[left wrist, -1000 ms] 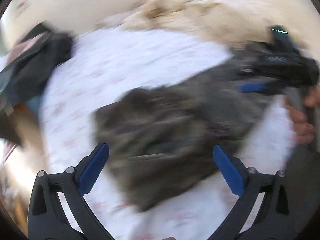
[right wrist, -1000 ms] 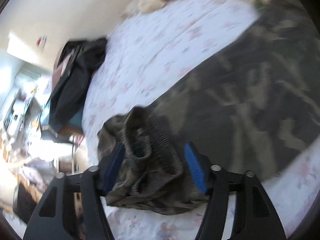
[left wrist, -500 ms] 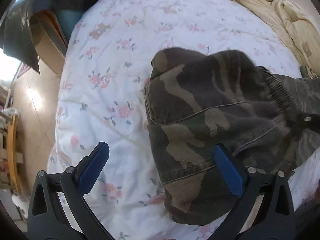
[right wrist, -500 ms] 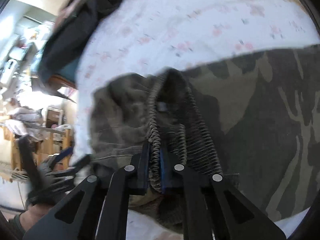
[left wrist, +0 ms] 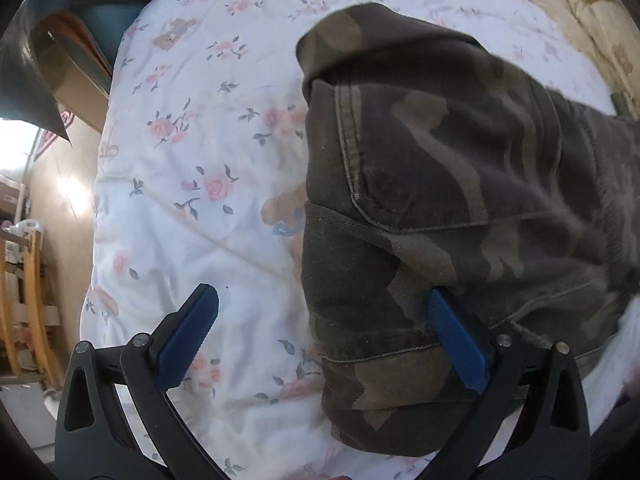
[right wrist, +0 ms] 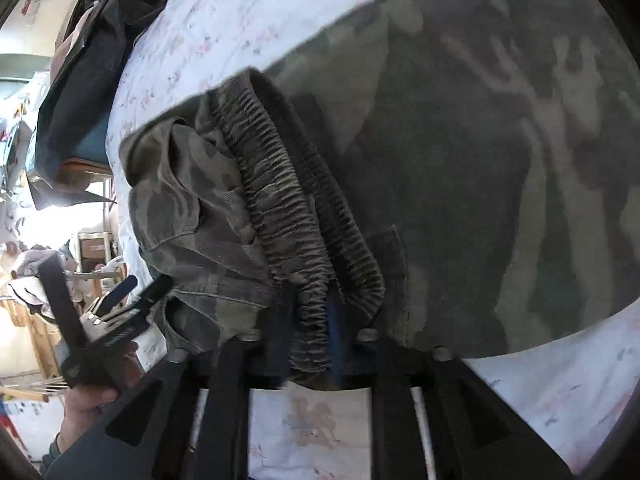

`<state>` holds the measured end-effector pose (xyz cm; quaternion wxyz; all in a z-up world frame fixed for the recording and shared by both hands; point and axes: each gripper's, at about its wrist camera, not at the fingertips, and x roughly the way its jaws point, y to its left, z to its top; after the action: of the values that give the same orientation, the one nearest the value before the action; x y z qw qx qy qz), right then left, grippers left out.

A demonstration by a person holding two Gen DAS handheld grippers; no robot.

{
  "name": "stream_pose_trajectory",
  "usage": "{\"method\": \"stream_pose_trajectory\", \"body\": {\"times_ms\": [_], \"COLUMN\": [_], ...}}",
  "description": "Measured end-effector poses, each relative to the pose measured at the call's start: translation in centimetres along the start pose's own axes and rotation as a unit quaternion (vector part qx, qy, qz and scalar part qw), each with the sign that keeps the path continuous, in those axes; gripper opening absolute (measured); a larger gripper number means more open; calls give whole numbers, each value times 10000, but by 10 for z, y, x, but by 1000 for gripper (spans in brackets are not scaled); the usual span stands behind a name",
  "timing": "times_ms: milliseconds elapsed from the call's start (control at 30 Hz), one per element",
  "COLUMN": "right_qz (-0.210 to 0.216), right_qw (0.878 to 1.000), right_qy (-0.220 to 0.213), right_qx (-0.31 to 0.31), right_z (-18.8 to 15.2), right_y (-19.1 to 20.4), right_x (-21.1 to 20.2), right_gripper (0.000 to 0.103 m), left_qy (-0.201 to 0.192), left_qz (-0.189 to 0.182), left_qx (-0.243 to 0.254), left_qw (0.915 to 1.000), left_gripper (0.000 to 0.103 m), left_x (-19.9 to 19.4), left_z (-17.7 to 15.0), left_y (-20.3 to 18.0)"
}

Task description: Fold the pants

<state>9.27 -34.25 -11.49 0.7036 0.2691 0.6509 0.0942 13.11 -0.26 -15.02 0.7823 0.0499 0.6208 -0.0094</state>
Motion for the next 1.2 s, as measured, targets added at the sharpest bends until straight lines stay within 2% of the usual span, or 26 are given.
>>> {"method": "stream_pose_trajectory", "body": {"times_ms": [33, 133, 233, 400, 433, 467, 500, 533, 567, 633, 700, 733, 767, 800, 867, 900, 933, 967, 1000, 1033, 1100, 1133, 1200], "right_qz": [-22, 233, 285, -60, -150, -149, -53, -128, -174, -69, -58, -242, -436, -577, -726, -879, -1025, -1066, -1086, -1115, -1284, -1468, -1288], "right_qw": [9999, 9968, 9939, 9957, 9971, 9979, 9980, 9970, 9952, 9936, 9907, 9878, 9861, 9857, 9922, 9921, 9910, 9907, 9904, 9899, 9840, 9758, 9675], "right_qy": [-157, -740, -874, -513, -285, -107, 3, -25, -128, -201, -667, -1019, -1149, -1166, -551, -505, -565, -604, -649, -622, -785, -1042, -1305], "right_qx": [6, -201, -608, -767, -684, -625, -629, -763, -954, -1107, -1184, -1155, -1117, -1069, -853, -746, -646, -593, -562, -620, -955, -1239, -1741], "right_z": [5, 31, 65, 121, 130, 133, 134, 134, 130, 125, 118, 117, 117, 121, 126, 125, 125, 126, 128, 131, 131, 129, 127], "right_y": [1, 15, 41, 57, 56, 55, 56, 62, 66, 75, 74, 68, 64, 56, 37, 32, 26, 24, 24, 27, 37, 53, 82], "right_x": [-10, -33, -29, 28, 48, 59, 68, 69, 63, 46, 12, -9, -18, -19, 9, 18, 26, 28, 28, 24, 7, -10, -26], "right_gripper": [49, 62, 64, 64, 63, 56, 35, 20, 14, 12, 11, 11, 11, 11, 11, 13, 25, 31, 48, 55, 54, 56, 56], "left_qy": [7, 1, 26, 45, 40, 40, 44, 57, 80, 153, 206, 217, 221, 227, 235, 247, 261, 272, 283, 281, 268, 244, 189], "left_qz": [38, 87, 109, 119, 113, 109, 101, 83, 57, -6, -65, -95, -135, -174, -149, -210, -232, -243, -257, -266, -307, -342, -519], "left_qx": [62, 134, 153, 217, 232, 248, 266, 273, 262, 194, 137, 143, 166, 200, 223, 198, 165, 141, 135, 128, 77, 39, -88], "left_qw": [10000, 9999, 9998, 9997, 9997, 9996, 9996, 9996, 9996, 9997, 9997, 9996, 9995, 9994, 9994, 9993, 9993, 9992, 9992, 9992, 9991, 9991, 9984], "left_gripper": [103, 103, 103, 103, 103, 103, 103, 103, 103, 103, 103, 103, 103, 103, 103, 103, 103, 103, 103, 103, 103, 103, 103], "left_x": [1, 3, 4, 3, 4, 4, 4, 4, 5, 6, 7, 7, 8, 8, 9, 10, 11, 11, 11, 11, 10, 8, 2], "left_z": [0, 0, 1, 2, 2, 2, 2, 2, 3, 4, 5, 5, 7, 7, 7, 8, 8, 8, 8, 8, 10, 10, 9], "left_y": [-2, -5, -8, -11, -11, -11, -10, -10, -9, -6, -4, -4, -3, -3, -2, 0, 0, 0, 2, 3, 6, 8, 13]}}
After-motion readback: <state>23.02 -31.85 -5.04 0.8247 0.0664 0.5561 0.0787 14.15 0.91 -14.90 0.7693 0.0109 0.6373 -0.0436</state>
